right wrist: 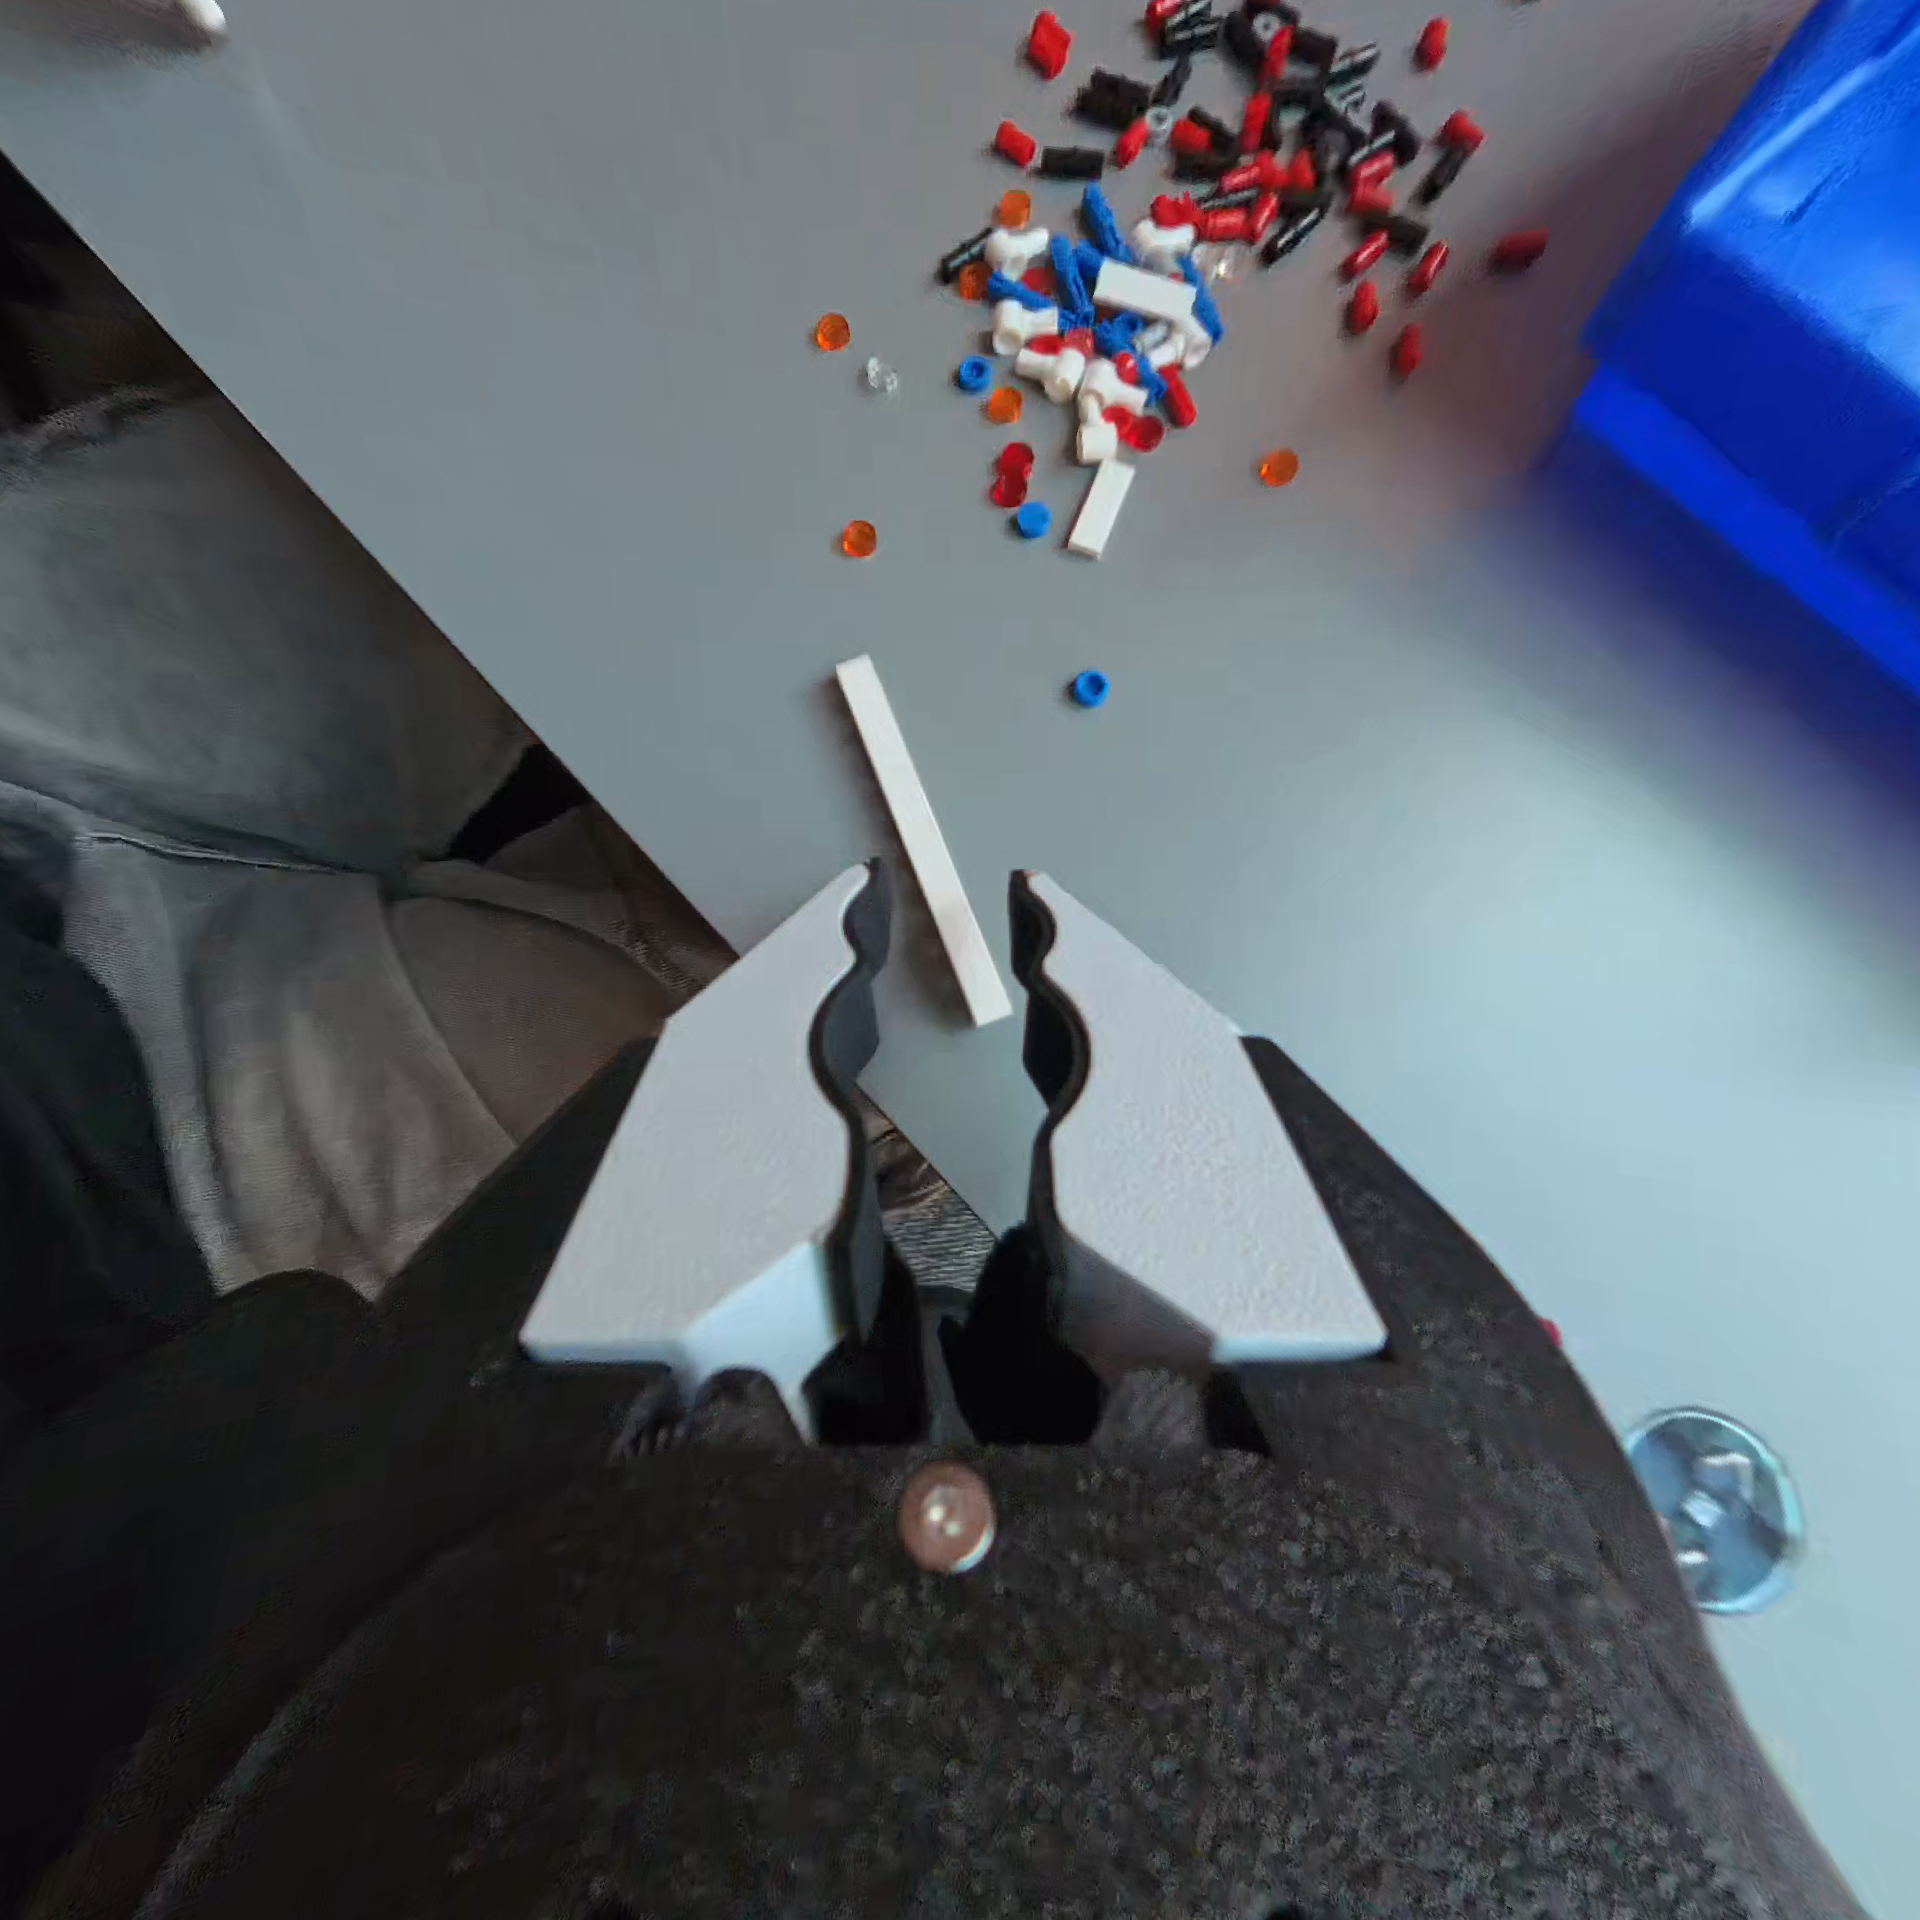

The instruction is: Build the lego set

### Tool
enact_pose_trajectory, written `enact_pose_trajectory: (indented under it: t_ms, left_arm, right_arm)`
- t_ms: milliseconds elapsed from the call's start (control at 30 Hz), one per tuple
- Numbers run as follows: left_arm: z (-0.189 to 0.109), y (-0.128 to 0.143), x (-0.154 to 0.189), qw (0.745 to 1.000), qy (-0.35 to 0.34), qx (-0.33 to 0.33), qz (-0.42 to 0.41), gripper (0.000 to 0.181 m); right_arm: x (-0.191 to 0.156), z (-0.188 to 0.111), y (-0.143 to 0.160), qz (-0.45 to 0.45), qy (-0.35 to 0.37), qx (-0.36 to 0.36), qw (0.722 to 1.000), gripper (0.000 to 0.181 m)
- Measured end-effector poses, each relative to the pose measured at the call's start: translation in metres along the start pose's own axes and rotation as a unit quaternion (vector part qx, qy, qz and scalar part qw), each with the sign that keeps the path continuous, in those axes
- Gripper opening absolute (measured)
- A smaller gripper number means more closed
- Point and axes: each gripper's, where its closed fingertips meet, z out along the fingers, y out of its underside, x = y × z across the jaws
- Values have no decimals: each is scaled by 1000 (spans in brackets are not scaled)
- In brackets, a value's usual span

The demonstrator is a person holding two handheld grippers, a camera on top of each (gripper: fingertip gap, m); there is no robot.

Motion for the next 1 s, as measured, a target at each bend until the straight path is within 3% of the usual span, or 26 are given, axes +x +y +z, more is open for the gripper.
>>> enact_pose_trajectory:
  t_ms: [33,100,200,700,833,900,1000]
  left_arm:
    - [0,0,0,1000,0,0,0,7]
    - [0,0,0,1000,0,0,0,7]
    - [1,0,0,1000,2,1,-1,7]
    - [5,0,1,1000,6,-4,0,7]
    - [6,0,2,1000,7,-5,1,7]
    - [5,0,2,1000,7,-5,1,7]
    - [5,-1,2,1000,6,-4,1,7]
  right_arm:
    - [1,1,4,22,-28,5,999,21]
    - [5,-1,6,46,-49,35,997,20]
    - [12,-3,11,27,-21,52,998,18]
    - [1,4,26,-44,8,24,999,11]
    - [3,3,24,-75,42,25,996,9]
    - [3,-2,16,-102,75,42,991,0]
    - [-5,-8,5,-74,56,61,994,0]
